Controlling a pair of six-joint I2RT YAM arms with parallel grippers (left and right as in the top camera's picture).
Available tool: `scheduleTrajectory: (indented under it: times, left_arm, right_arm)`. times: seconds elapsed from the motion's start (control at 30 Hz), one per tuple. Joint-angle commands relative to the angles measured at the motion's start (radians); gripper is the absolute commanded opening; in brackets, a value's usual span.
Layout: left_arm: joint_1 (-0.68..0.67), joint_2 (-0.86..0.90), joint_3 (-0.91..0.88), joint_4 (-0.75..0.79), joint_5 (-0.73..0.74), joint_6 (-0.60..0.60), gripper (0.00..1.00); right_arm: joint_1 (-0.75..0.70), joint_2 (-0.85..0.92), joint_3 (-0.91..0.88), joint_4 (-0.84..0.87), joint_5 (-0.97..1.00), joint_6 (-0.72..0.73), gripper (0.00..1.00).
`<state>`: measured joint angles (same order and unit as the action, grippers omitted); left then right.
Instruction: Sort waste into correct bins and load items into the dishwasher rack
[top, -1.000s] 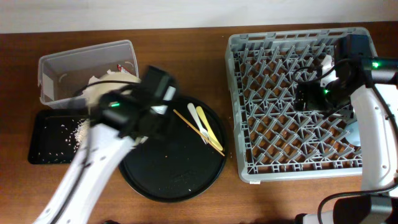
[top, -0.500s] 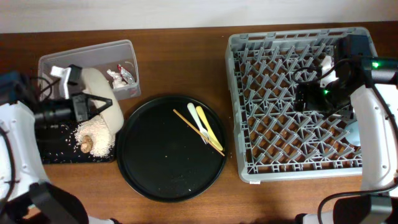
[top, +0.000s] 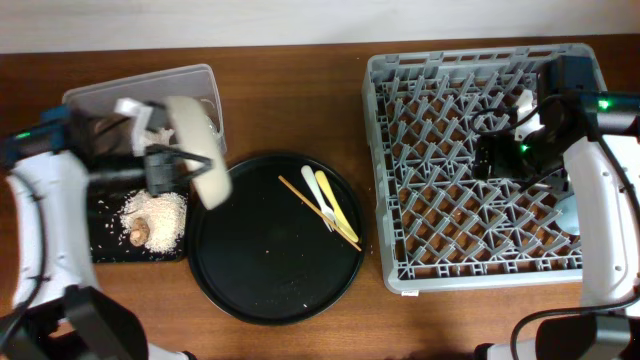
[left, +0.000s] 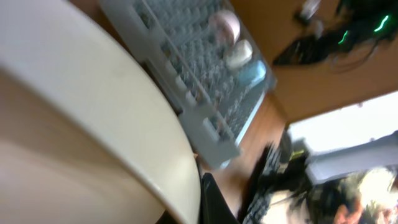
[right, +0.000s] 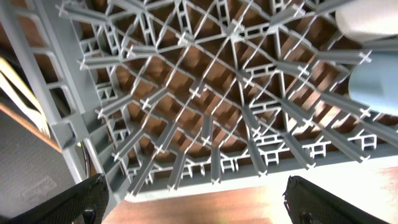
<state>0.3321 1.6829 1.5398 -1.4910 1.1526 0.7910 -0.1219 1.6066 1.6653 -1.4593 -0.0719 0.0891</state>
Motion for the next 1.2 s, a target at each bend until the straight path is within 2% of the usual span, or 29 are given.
scheduleTrajectory:
  times: [0.0,0.03,0.07,0.13,0.2,0.3,0.33,0.47,0.53,0.6,0.7,0.77,0.83,0.9,1.0,1.03,1.07,1.1,1.17]
  left_arm:
    - [-0.302,-0.031,0.01,0.158,-0.362,-0.319,0.0]
    - [-0.404,-0.03,0.01,0.216,-0.497,-0.417,0.0]
    - [-0.524,-0.028,0.009,0.272,-0.708,-0.535,0.0]
    - [-0.675,-0.006,0.009,0.308,-0.869,-0.567,0.0]
    - [-0.822,0.093,0.008,0.286,-1.105,-0.671,0.0]
    - [-0.873,0.22,0.001,0.239,-1.191,-0.785,0.0]
    - [-0.874,0.24,-0.008,0.229,-1.268,-0.866,0.0]
    - [-0.872,0.247,-0.016,0.222,-1.257,-0.877,0.02]
    - [-0.873,0.247,-0.016,0.22,-1.185,-0.877,0.02]
    - [-0.873,0.247,-0.016,0.216,-1.176,-0.877,0.13]
    - [-0.873,0.247,-0.016,0.192,-1.163,-0.877,0.38]
    - [-0.871,0.244,-0.001,0.188,-1.144,-0.877,0.43]
    - [-0.843,0.192,0.05,0.189,-1.16,-0.877,0.5]
    - [-0.797,0.139,0.066,0.189,-1.175,-0.877,0.53]
    - [-0.58,0.02,0.066,0.156,-1.178,-0.944,0.58]
    - [-0.481,0.004,0.066,0.13,-1.178,-1.037,0.6]
    - [-0.407,0.003,0.066,0.108,-1.178,-1.1,0.66]
    - [-0.34,0.003,0.066,0.087,-1.178,-1.143,0.73]
    - [-0.23,0.003,0.066,0.052,-1.179,-1.169,0.75]
  right_arm:
    - [-0.003,-0.016,0.008,0.0,0.005,-0.006,0.95]
    - [-0.003,-0.016,0.008,0.0,0.005,-0.006,0.95]
    - [-0.003,-0.016,0.008,0.0,0.004,-0.006,0.95]
    - [-0.003,-0.016,0.008,0.0,0.005,-0.007,0.95]
    - [-0.003,-0.016,0.008,0.0,0.004,-0.007,0.95]
    - [-0.003,-0.016,0.008,0.0,0.005,-0.007,0.95]
    - [-0.003,-0.016,0.008,0.0,0.005,-0.007,0.95]
    - [-0.003,-0.016,0.008,0.0,0.004,-0.007,0.95]
    - [-0.003,-0.016,0.008,0.0,0.004,-0.007,0.95]
    - [-0.003,-0.016,0.008,0.0,0.005,-0.007,0.95]
    - [-0.003,-0.016,0.008,0.0,0.005,-0.007,0.95]
    - [-0.003,-0.016,0.008,0.0,0.004,-0.007,0.95]
    - [-0.003,-0.016,0.008,0.0,0.0,-0.007,0.96]
    - [-0.002,-0.016,0.009,0.002,-0.055,-0.048,0.98]
    - [0.019,-0.016,0.009,0.029,-0.306,-0.119,1.0]
    - [0.082,-0.016,0.009,0.063,-0.317,-0.12,0.99]
    - [0.161,-0.016,0.009,0.1,-0.315,-0.12,0.99]
    - [0.256,-0.011,0.009,0.146,-0.29,-0.118,0.99]
    - [0.403,0.024,0.008,0.206,-0.209,-0.094,0.98]
